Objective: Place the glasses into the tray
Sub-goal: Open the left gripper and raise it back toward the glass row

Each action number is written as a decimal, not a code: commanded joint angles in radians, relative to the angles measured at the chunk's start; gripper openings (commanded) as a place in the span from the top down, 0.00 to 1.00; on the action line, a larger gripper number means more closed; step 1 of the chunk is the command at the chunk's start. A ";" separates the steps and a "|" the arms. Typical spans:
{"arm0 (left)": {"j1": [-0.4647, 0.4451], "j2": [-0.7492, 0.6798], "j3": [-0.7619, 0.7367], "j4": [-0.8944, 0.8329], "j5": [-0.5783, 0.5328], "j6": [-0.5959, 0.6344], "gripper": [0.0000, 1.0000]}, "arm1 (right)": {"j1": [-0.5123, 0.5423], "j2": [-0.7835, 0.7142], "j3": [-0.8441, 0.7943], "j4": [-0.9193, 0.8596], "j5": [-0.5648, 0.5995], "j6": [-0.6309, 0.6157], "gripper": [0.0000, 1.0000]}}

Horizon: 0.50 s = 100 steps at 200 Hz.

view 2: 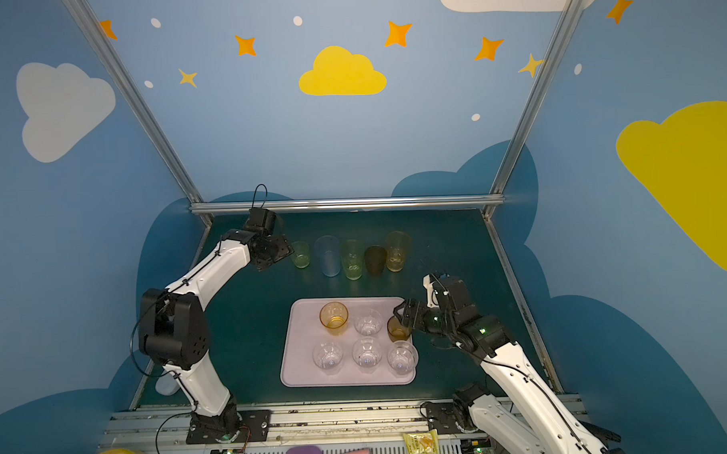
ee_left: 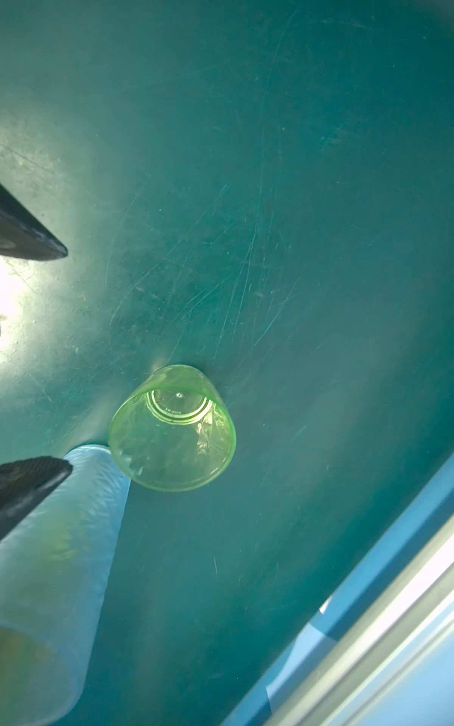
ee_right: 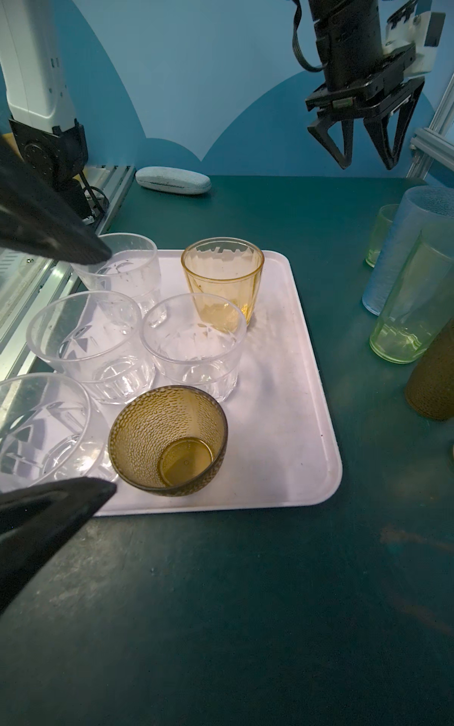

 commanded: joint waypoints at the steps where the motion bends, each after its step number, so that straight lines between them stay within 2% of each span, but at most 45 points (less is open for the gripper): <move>1: 0.011 0.019 0.044 -0.052 0.000 0.045 0.24 | -0.010 0.026 0.031 0.013 0.009 -0.024 0.16; 35: 0.020 0.031 0.041 -0.050 -0.006 0.060 0.27 | -0.025 0.072 0.039 0.044 -0.008 -0.022 0.16; 100: 0.037 0.080 0.073 -0.057 0.001 0.082 0.45 | -0.062 0.152 0.047 0.118 -0.028 -0.019 0.16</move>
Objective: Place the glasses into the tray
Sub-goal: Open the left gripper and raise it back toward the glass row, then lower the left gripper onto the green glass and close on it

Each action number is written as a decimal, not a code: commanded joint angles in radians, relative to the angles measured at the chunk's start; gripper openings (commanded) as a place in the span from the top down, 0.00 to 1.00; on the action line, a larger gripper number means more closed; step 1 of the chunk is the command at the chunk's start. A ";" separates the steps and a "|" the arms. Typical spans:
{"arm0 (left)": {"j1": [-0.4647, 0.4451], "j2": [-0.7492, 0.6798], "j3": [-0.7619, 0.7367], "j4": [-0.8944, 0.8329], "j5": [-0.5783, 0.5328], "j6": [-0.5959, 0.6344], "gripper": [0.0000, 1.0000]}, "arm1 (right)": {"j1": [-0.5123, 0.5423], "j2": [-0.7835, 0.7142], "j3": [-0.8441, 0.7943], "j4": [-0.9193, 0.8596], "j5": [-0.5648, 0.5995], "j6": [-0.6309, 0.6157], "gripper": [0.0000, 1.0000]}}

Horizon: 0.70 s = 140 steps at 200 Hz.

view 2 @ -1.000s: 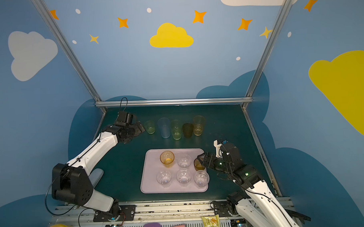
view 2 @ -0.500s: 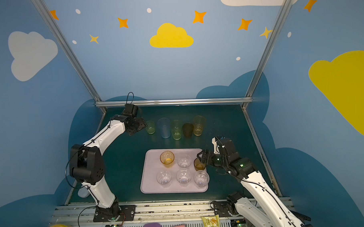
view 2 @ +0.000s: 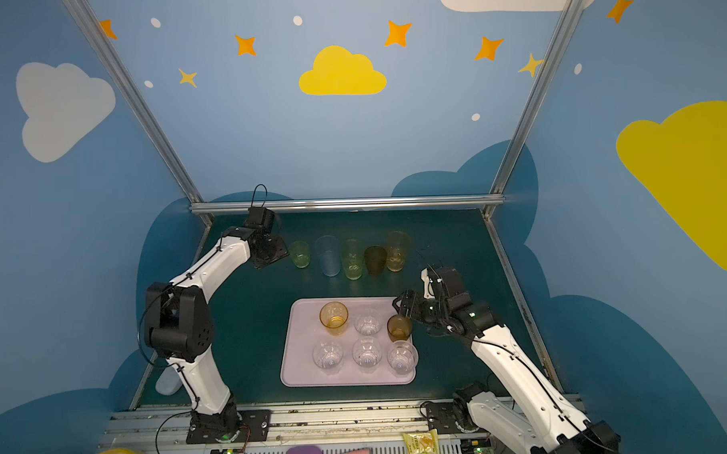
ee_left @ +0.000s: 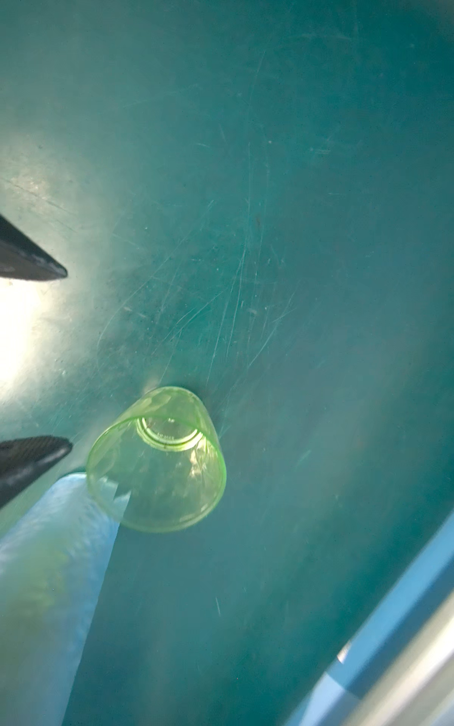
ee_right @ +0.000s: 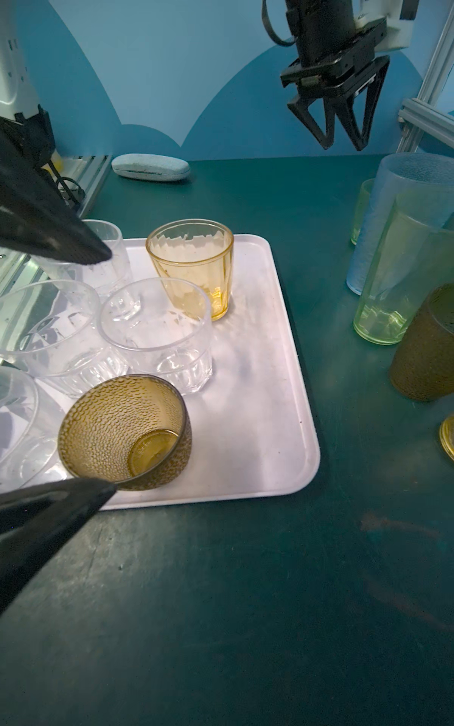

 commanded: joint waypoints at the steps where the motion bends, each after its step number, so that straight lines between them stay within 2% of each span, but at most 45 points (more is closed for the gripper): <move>1: 0.009 0.024 0.039 -0.030 0.000 0.023 0.45 | -0.013 0.023 0.032 0.045 -0.021 -0.012 0.16; 23: 0.012 0.036 0.046 -0.022 0.001 0.032 0.51 | -0.024 0.055 0.042 0.056 -0.037 -0.016 0.16; 45: 0.011 0.045 0.058 -0.017 0.008 0.048 0.66 | -0.034 0.082 0.045 0.059 -0.048 -0.017 0.16; 71: 0.012 0.050 0.059 -0.007 0.008 0.057 0.65 | -0.042 0.104 0.040 0.079 -0.063 -0.006 0.16; 140: 0.013 0.112 0.102 -0.016 0.045 0.063 0.69 | -0.047 0.138 0.037 0.112 -0.086 0.017 0.16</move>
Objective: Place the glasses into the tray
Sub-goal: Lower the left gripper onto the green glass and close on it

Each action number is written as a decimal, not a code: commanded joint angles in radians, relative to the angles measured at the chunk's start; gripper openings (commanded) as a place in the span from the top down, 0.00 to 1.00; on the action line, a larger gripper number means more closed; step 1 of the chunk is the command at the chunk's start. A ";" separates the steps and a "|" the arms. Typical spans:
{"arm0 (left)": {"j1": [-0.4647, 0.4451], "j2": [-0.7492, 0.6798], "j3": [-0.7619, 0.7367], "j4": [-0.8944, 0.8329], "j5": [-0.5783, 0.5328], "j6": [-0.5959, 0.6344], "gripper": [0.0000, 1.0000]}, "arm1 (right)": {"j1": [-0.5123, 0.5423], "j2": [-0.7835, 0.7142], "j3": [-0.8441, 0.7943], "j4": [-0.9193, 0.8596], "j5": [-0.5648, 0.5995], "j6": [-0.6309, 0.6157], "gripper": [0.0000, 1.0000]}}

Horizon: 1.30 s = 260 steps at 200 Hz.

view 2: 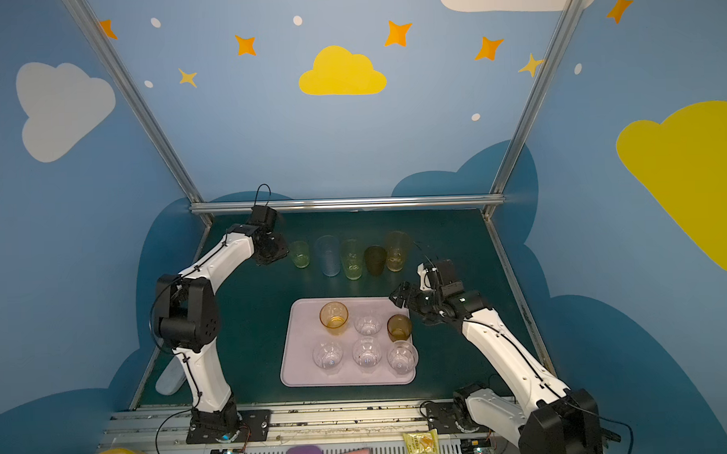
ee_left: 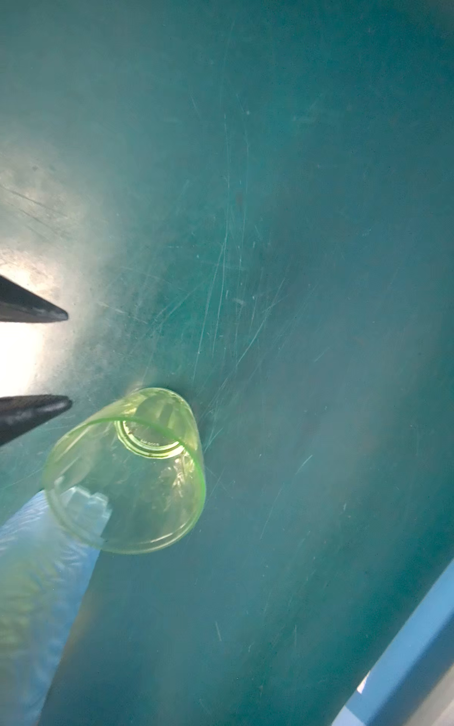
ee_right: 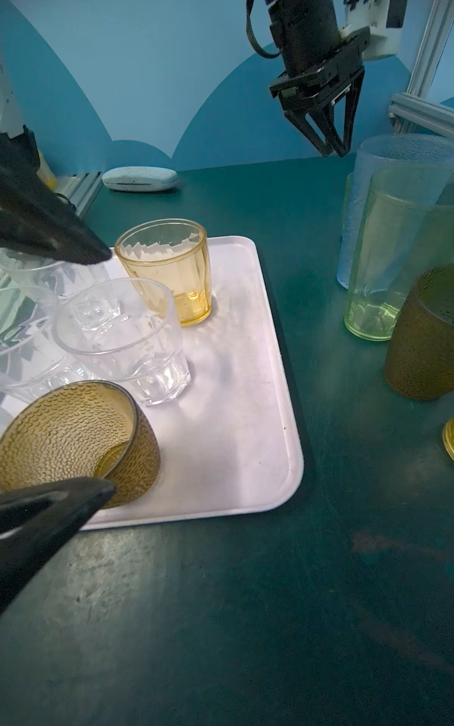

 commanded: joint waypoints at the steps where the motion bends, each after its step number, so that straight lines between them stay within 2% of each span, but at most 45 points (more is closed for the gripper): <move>1: 0.004 0.024 0.032 -0.013 0.025 0.013 0.69 | -0.005 0.003 0.020 0.028 -0.017 0.010 0.16; 76: 0.004 0.080 0.081 -0.025 0.081 0.011 0.73 | -0.011 0.027 0.021 0.040 -0.031 0.021 0.16; 172: 0.005 0.131 0.120 -0.025 0.115 0.006 0.73 | -0.016 0.075 0.028 0.062 -0.062 0.025 0.16; 246: 0.004 0.177 0.158 -0.036 0.113 0.010 0.78 | -0.025 0.079 0.029 0.059 -0.066 0.023 0.16; 260: 0.005 0.183 0.165 -0.040 0.114 0.009 0.82 | -0.026 0.077 0.031 0.058 -0.066 0.023 0.16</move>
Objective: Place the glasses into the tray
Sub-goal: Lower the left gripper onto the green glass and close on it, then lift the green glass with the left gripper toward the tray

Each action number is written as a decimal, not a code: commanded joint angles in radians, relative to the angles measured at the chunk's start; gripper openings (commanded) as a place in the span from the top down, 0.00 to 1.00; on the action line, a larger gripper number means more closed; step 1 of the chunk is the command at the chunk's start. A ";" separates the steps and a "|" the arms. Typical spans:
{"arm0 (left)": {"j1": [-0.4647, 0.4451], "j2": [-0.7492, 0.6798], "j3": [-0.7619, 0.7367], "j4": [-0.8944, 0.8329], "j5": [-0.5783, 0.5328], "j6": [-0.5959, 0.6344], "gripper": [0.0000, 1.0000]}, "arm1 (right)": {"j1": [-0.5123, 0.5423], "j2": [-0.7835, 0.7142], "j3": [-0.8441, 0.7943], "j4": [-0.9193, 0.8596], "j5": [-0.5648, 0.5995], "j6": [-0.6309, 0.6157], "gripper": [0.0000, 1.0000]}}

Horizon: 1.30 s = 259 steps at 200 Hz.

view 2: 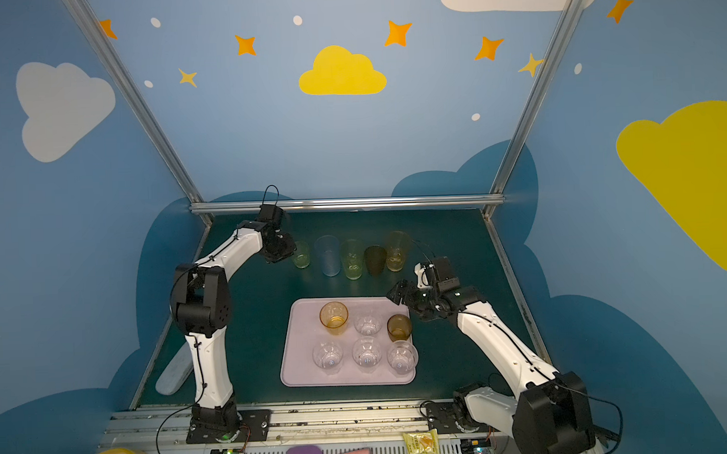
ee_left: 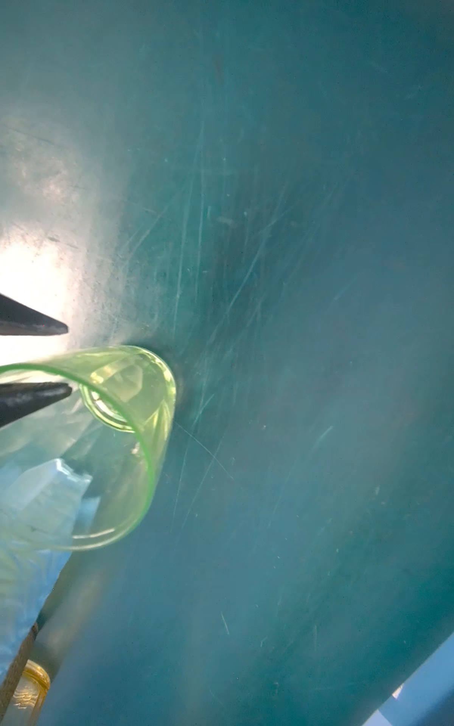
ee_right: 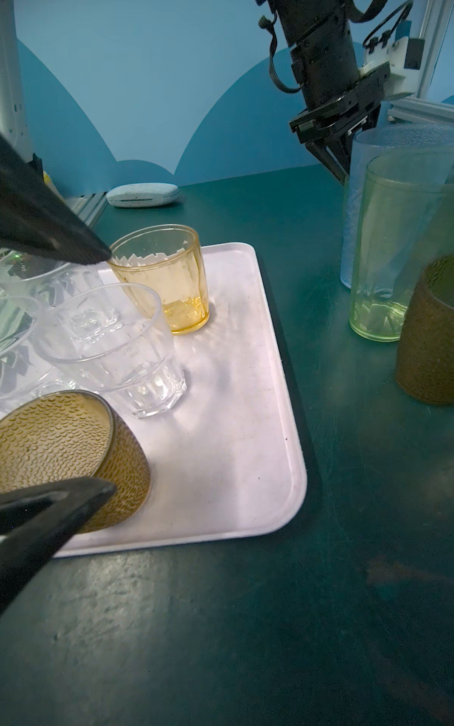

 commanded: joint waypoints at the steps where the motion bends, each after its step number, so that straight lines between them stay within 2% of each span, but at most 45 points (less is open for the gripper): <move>1: 0.003 0.025 0.027 -0.031 0.000 0.008 0.82 | -0.007 0.005 0.031 0.009 -0.007 -0.001 0.16; 75: 0.003 0.014 0.028 -0.040 -0.001 0.017 0.96 | -0.014 -0.011 0.026 -0.001 -0.010 0.006 0.16; 138: 0.003 -0.093 -0.052 0.002 0.020 0.001 0.96 | -0.017 -0.067 0.012 -0.010 -0.024 0.032 0.16; 221: -0.029 -0.291 -0.217 0.016 0.016 -0.040 0.96 | -0.021 -0.269 -0.076 -0.055 -0.040 0.047 0.16; 259: -0.071 -0.395 -0.286 -0.008 -0.030 -0.044 0.96 | -0.023 -0.355 -0.102 -0.078 -0.057 0.051 0.16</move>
